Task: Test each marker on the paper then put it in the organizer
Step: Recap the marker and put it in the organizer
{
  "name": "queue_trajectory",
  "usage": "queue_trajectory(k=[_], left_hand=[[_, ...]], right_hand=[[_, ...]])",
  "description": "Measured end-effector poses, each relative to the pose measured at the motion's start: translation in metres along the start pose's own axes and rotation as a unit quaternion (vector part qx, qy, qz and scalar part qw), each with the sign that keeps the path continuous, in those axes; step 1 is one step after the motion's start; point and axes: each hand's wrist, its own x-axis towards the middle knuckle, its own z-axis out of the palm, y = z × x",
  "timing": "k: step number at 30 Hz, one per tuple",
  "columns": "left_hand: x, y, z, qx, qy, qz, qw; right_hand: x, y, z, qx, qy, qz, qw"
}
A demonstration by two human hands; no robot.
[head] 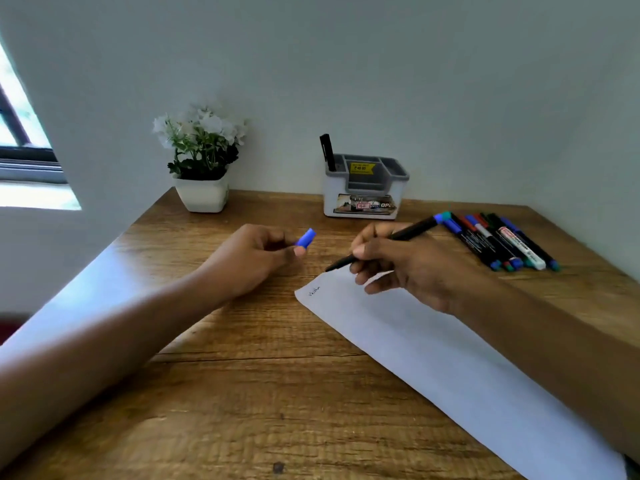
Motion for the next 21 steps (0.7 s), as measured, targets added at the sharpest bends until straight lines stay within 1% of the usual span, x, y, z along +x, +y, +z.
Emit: queue_trajectory(k=[2, 7, 11, 14, 21], left_hand=[[0.001, 0.0, 0.002, 0.017, -0.007, 0.009, 1.0], [0.003, -0.009, 0.004, 0.045, -0.01, 0.057, 0.997], [0.006, -0.014, 0.008, 0.09, -0.001, 0.089, 0.992], [0.005, -0.015, 0.008, 0.111, 0.003, 0.1, 0.989], [0.004, -0.015, 0.007, 0.11, -0.003, 0.098, 0.989]], right_hand=[[0.001, 0.007, 0.007, -0.019, -0.026, 0.004, 0.999], [0.004, 0.024, 0.016, -0.019, 0.017, -0.014, 1.0], [0.007, 0.033, 0.017, -0.028, 0.025, -0.02, 0.999], [0.007, 0.034, 0.016, -0.026, 0.02, -0.027, 0.999], [0.008, 0.036, 0.017, -0.054, 0.008, -0.029, 0.998]])
